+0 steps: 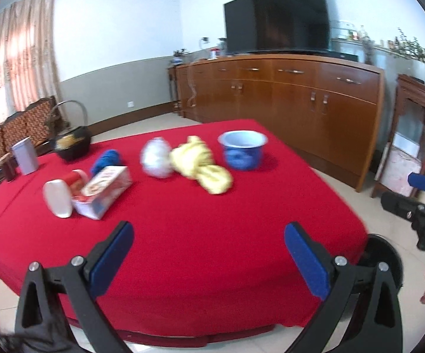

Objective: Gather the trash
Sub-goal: 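Move the left gripper to the snack box while the right reaches the blue bowl, then grasp the red-white snack box with the left gripper while the right grasps the blue bowl rim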

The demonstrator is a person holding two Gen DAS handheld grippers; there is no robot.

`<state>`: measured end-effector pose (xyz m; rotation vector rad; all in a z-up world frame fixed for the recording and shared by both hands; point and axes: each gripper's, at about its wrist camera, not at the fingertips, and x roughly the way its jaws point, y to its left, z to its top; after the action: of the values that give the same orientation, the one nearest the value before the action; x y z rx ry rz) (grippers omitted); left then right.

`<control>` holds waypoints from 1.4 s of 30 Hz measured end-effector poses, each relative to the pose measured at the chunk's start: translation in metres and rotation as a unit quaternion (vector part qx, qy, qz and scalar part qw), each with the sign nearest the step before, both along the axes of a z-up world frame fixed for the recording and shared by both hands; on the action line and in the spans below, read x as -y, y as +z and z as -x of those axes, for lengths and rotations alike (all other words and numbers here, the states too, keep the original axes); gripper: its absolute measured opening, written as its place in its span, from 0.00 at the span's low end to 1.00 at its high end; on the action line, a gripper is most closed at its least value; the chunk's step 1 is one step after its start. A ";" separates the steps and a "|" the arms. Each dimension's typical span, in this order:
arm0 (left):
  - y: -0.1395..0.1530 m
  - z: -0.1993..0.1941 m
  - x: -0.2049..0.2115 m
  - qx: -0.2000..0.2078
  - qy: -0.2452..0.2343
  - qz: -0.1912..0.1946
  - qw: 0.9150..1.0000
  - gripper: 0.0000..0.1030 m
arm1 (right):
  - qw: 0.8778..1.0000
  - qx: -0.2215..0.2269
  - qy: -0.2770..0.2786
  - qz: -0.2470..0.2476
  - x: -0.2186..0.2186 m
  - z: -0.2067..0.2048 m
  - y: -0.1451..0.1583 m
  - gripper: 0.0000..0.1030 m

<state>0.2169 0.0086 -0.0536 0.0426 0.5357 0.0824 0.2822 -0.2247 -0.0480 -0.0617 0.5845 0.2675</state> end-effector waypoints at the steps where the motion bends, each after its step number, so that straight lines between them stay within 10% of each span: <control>1: -0.001 0.001 -0.008 -0.001 0.006 -0.006 1.000 0.99 | 1.000 -0.004 0.006 0.007 -0.013 -0.003 0.001 1.00; 10: -0.003 -0.001 -0.081 0.016 0.090 -0.024 0.996 0.99 | 0.999 -0.020 0.029 0.024 -0.078 -0.019 0.005 1.00; 42: -0.040 -0.138 -0.167 -0.094 0.051 0.029 0.994 0.83 | 0.994 -0.110 0.004 0.024 -0.143 -0.204 -0.040 1.00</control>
<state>0.3550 0.1754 -0.0941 -0.0339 0.7275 0.1634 0.4861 -0.0818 -0.0879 -0.0815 0.8103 0.2693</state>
